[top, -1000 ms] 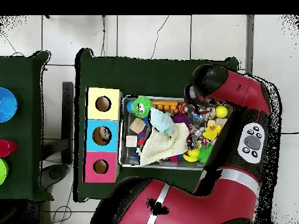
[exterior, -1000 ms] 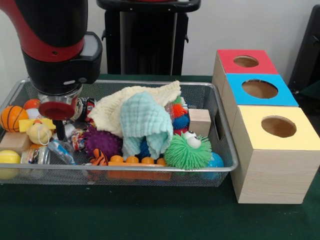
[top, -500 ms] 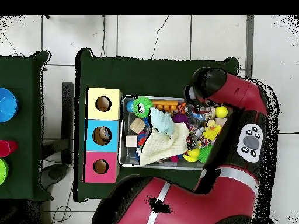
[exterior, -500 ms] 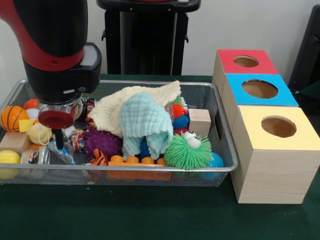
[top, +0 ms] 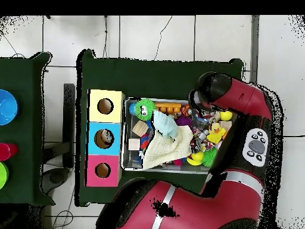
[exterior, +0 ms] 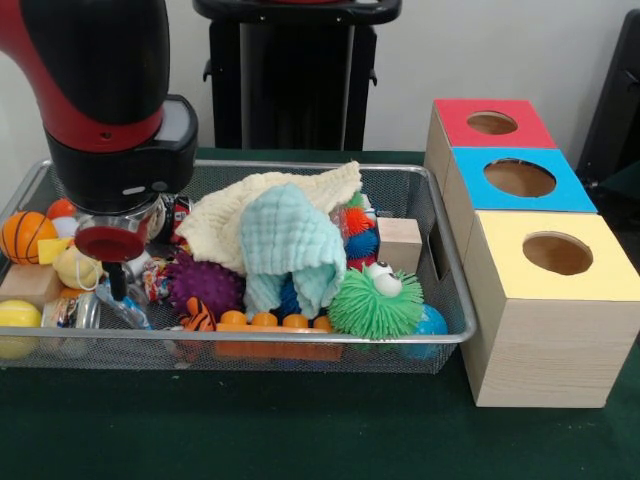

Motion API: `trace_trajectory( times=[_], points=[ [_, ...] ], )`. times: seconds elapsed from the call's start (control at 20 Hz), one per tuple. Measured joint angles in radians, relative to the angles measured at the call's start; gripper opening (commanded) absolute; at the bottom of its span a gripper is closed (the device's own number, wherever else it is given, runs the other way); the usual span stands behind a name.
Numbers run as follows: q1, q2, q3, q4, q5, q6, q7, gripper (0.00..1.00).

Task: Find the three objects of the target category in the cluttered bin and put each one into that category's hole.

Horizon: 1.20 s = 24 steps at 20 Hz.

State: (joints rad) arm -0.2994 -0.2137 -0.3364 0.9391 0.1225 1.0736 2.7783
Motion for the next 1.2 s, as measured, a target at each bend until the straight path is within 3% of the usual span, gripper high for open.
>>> trace_trajectory(
  times=[1.2],
  points=[
    [-0.004, 0.005, 0.0, 0.038, 0.001, -0.024, 0.0, 1.0]
  ],
)
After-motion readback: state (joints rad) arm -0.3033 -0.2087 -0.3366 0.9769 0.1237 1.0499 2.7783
